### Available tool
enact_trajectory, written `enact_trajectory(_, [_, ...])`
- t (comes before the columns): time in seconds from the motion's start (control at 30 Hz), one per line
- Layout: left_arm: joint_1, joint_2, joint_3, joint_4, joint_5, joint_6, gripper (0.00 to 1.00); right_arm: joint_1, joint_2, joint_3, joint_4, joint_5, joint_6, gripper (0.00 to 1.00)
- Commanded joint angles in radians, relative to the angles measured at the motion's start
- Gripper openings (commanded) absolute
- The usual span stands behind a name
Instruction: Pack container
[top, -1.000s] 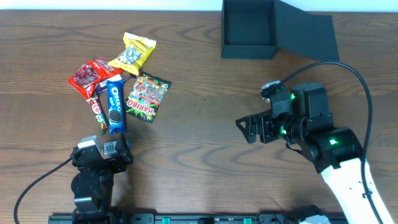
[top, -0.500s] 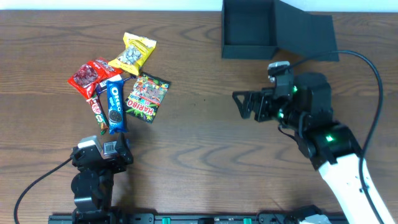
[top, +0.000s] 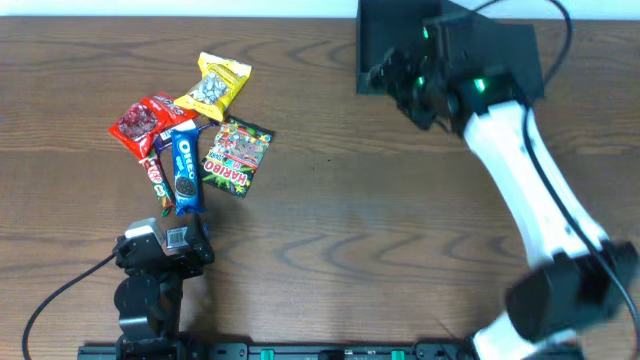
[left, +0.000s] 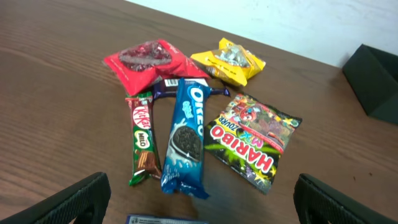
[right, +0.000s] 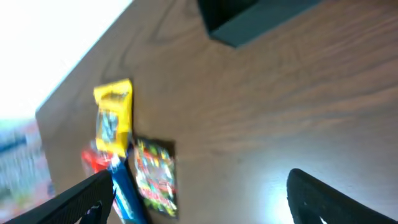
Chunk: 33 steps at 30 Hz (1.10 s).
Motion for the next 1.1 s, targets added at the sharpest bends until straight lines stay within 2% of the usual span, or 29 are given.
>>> enact_trajectory(0.0, [0.006, -0.005, -0.021, -0.007, -0.01, 0.014, 0.95, -0.004, 0.136, 0.15, -0.039, 0.018, 0.209, 0.86])
enact_trajectory(0.17, [0.006, -0.005, -0.021, -0.007, -0.01, 0.014, 0.95, -0.026, 0.339, 0.366, -0.081, -0.021, 0.312, 0.83])
enact_trajectory(0.3, [0.006, -0.005, -0.021, -0.007, -0.01, 0.014, 0.95, -0.06, 0.457, 0.461, -0.109, -0.032, 0.39, 0.78])
enact_trajectory(0.67, [0.006, -0.005, -0.021, -0.007, -0.01, 0.014, 0.95, -0.144, 0.599, 0.476, -0.045, -0.048, 0.421, 0.76])
enact_trajectory(0.8, [0.006, -0.005, -0.021, -0.007, -0.01, 0.014, 0.95, -0.164, 0.638, 0.476, -0.04, -0.063, 0.403, 0.72])
enact_trajectory(0.87, [0.006, -0.005, -0.021, -0.007, -0.01, 0.014, 0.95, -0.171, 0.653, 0.476, -0.041, -0.063, 0.389, 0.61])
enact_trajectory(0.97, [0.006, -0.005, -0.021, -0.006, -0.01, 0.014, 0.95, -0.182, 0.664, 0.476, -0.051, -0.063, 0.346, 0.29])
enact_trajectory(1.07, [0.006, -0.005, -0.021, -0.007, -0.01, 0.014, 0.95, -0.193, 0.664, 0.476, -0.079, -0.062, 0.302, 0.16])
